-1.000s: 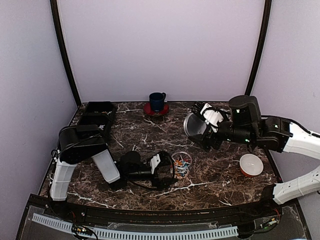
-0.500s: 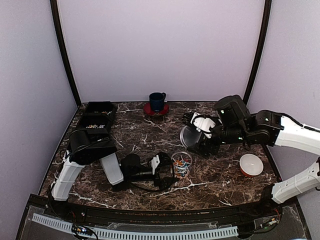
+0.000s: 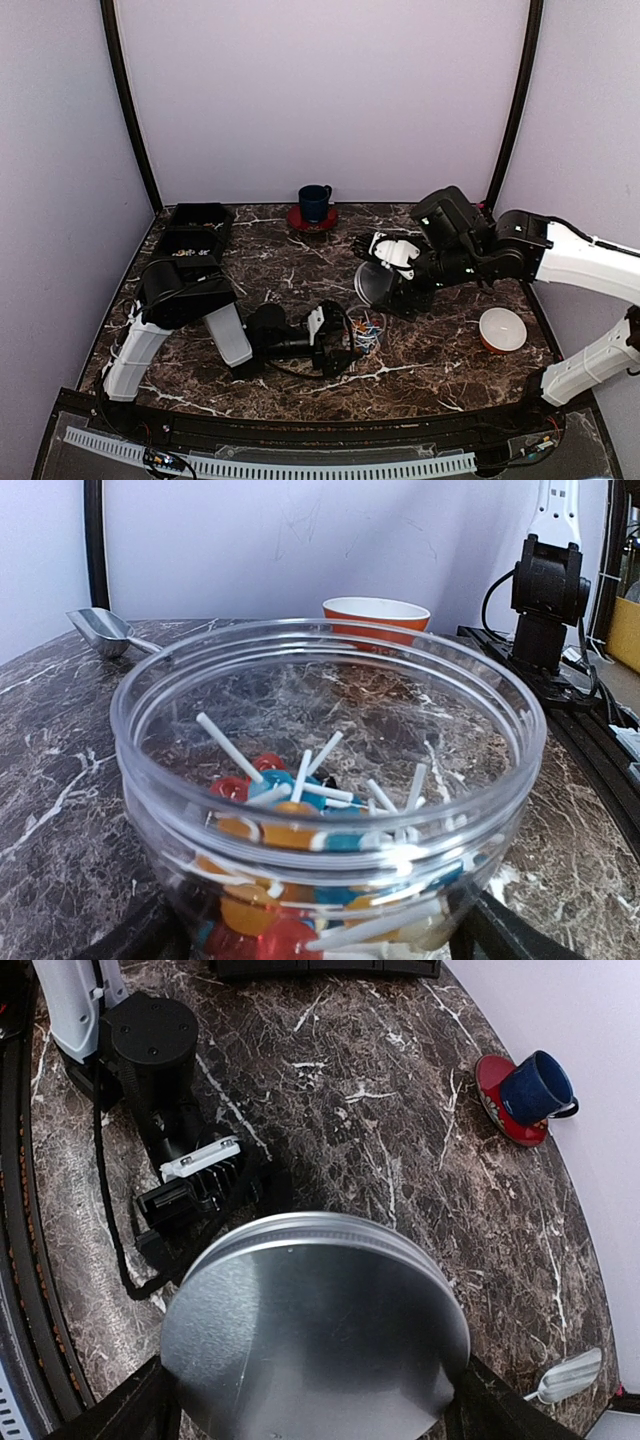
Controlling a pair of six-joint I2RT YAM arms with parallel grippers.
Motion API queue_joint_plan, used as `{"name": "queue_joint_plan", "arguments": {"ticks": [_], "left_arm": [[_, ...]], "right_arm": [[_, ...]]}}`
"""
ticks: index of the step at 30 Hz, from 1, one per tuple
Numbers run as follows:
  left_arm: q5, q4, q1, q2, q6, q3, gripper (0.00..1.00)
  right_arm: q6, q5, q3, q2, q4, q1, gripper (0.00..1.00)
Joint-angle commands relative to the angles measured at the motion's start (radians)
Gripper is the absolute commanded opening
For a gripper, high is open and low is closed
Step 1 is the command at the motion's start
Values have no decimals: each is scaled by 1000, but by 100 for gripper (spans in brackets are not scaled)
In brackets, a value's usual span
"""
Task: Pack the candies
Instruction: Move the packing bottle to the center of the board.
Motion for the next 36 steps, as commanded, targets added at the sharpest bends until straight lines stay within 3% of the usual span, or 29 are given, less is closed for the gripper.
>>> {"name": "queue_joint_plan", "arguments": {"ticks": [1,17,36], "left_arm": [[71,4,0,27,-31,-12,87],[197,78,0,33,-35,-33,84],[228,111,0,32,6,-57,82]], "right_arm": [[-20,-43,41,35,-50,-6,74],[-46,-188,41,169,-119,-6,74],[-42,-217,86,300,-149,-15,75]]}}
